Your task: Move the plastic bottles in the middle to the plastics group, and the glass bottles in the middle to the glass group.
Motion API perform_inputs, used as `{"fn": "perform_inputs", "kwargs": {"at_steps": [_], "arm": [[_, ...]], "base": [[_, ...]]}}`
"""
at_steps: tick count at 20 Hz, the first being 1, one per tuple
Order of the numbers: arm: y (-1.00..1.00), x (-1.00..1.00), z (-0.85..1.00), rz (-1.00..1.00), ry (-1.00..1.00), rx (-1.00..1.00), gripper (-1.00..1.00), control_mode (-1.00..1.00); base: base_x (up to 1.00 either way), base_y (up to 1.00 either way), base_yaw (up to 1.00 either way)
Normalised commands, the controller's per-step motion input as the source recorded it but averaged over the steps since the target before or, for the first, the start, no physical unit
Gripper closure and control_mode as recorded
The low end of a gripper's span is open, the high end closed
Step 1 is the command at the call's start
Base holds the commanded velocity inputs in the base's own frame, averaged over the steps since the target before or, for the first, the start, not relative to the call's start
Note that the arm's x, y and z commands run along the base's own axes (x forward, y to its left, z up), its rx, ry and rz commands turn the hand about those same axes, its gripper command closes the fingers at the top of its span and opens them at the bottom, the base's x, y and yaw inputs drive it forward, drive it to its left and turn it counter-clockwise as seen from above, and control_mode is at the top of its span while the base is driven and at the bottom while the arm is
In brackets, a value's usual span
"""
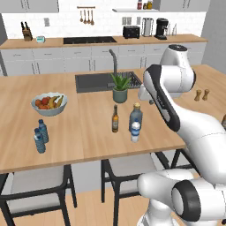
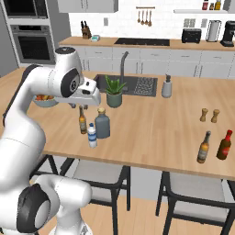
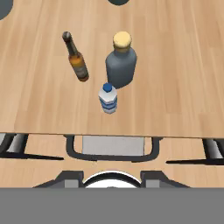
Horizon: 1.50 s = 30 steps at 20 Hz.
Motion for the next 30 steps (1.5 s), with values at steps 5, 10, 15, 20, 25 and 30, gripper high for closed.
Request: {"fn": "perform_inputs", "kwargs": {"at_steps": [5,10,15,20,25,30], "arm": [[-0.01,0.22,-0.13,0.01,0.00,0.00,-1.00,-1.00],[-0.03,0.77,-0.22,0.00,0.00,0.00,-1.00,-1.00],[-0.10,0.86,-0.08,0.00,0.11,0.01,-1.00,-1.00],[-0.09,0.66,-0.07,0.00,0.27,0.04,-1.00,-1.00],[-0.01,0.45,-0.26,0.00,0.21,0.01,-1.00,-1.00],[0.00,0.21,-0.35,0.00,0.09,0.00,-1.00,-1.00]], "base": [[0.00,0.00,0.00],[0.00,0.00,0.00],[0.00,0.00,0.00],[0.00,0.00,0.00],[0.00,0.00,0.00],[0.00,0.00,0.00]]}}
